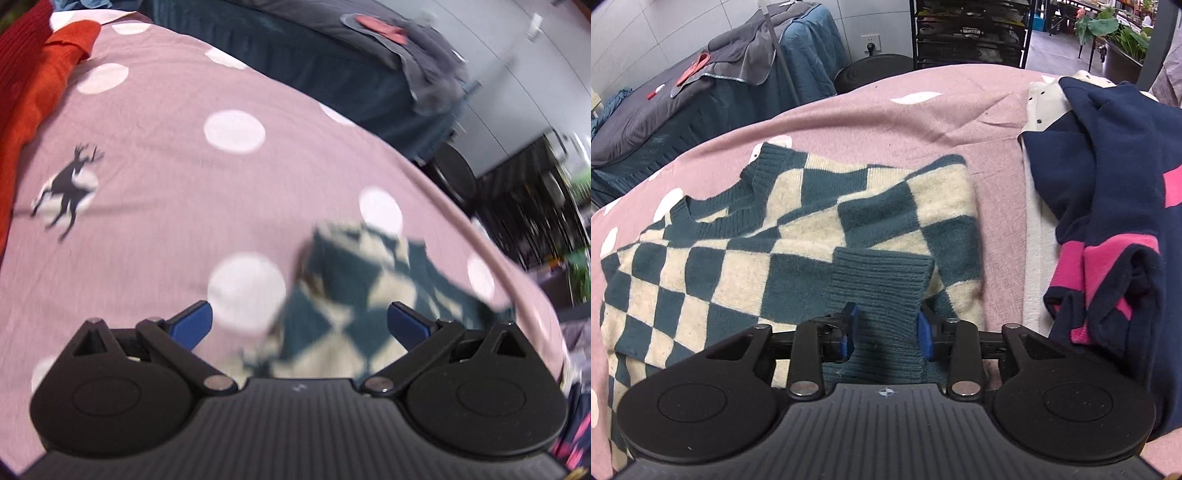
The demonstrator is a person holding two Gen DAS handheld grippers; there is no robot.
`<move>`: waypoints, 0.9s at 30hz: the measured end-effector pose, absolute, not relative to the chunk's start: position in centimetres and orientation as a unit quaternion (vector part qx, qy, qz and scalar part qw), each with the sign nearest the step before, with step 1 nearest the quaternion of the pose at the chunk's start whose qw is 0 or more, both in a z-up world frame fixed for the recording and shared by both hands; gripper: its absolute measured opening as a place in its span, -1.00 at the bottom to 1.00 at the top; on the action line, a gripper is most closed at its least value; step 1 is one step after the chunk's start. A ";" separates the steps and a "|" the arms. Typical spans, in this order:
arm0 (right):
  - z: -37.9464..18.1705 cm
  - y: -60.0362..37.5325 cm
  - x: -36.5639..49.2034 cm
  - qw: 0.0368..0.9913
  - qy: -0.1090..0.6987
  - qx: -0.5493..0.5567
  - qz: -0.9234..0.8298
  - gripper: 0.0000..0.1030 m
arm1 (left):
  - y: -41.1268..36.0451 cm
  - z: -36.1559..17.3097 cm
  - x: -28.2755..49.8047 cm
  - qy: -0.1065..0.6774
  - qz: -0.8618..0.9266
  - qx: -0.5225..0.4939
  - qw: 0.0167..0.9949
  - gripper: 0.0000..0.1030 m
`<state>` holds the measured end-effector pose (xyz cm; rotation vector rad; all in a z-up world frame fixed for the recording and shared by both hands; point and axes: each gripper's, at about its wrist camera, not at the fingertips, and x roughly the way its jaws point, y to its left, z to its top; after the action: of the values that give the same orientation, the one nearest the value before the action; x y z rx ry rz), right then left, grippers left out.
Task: Fold small clothes
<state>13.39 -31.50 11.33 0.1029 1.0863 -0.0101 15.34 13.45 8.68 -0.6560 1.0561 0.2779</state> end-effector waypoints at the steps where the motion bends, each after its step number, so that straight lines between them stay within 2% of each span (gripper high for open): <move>1: 11.3 -31.4 13.4 0.855 0.517 0.046 -0.005 0.19 | 13.8 8.6 16.8 0.501 0.136 -0.300 0.800 0.99; 4: 11.2 -31.4 13.3 0.853 0.521 0.042 -0.003 0.22 | 14.0 8.0 21.0 0.529 0.132 -0.269 0.794 0.96; 8: 10.9 -31.5 13.4 0.848 0.529 0.041 0.001 0.28 | 12.6 6.3 25.5 0.571 0.119 -0.218 0.782 0.73; 9: 10.8 -31.4 13.4 0.846 0.531 0.039 0.002 0.28 | 12.1 5.7 26.1 0.585 0.114 -0.208 0.775 0.53; 11: 10.8 -31.4 13.4 0.846 0.532 0.038 0.004 0.39 | 11.2 4.7 26.9 0.610 0.099 -0.198 0.761 -0.09; 12: 10.8 -31.3 13.4 0.845 0.534 0.039 0.005 0.46 | 10.8 4.4 27.0 0.618 0.090 -0.200 0.755 -0.21; 13: 10.7 -31.3 13.5 0.843 0.536 0.041 0.008 0.64 | 10.5 4.2 27.1 0.623 0.084 -0.203 0.750 -0.38; 14: 10.7 -31.1 13.5 0.842 0.538 0.040 0.011 0.78 | 10.3 4.0 26.9 0.625 0.083 -0.200 0.749 -0.42; 16: 10.7 -30.6 13.6 0.841 0.540 0.032 0.011 0.87 | 9.8 4.2 26.9 0.622 0.083 -0.177 0.759 -0.72; 20: 10.7 -30.2 13.8 0.838 0.546 0.027 0.001 0.99 | 9.9 4.8 27.9 0.616 0.078 -0.150 0.769 -0.77; 23: 10.6 -29.9 14.0 0.832 0.555 0.022 -0.004 1.00 | 10.5 5.7 29.2 0.598 0.095 -0.138 0.783 -0.78; 25: 10.6 -29.7 14.0 0.829 0.558 0.017 -0.003 1.00 | 10.7 6.2 30.4 0.593 0.101 -0.122 0.790 -0.90; 27: 10.5 -29.7 14.1 0.828 0.561 0.015 -0.003 1.00 | 10.6 6.6 31.4 0.587 0.102 -0.105 0.796 -0.90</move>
<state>14.07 -29.65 10.46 0.0326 1.1902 -0.0065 31.38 10.62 6.60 -0.2250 1.2600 0.2200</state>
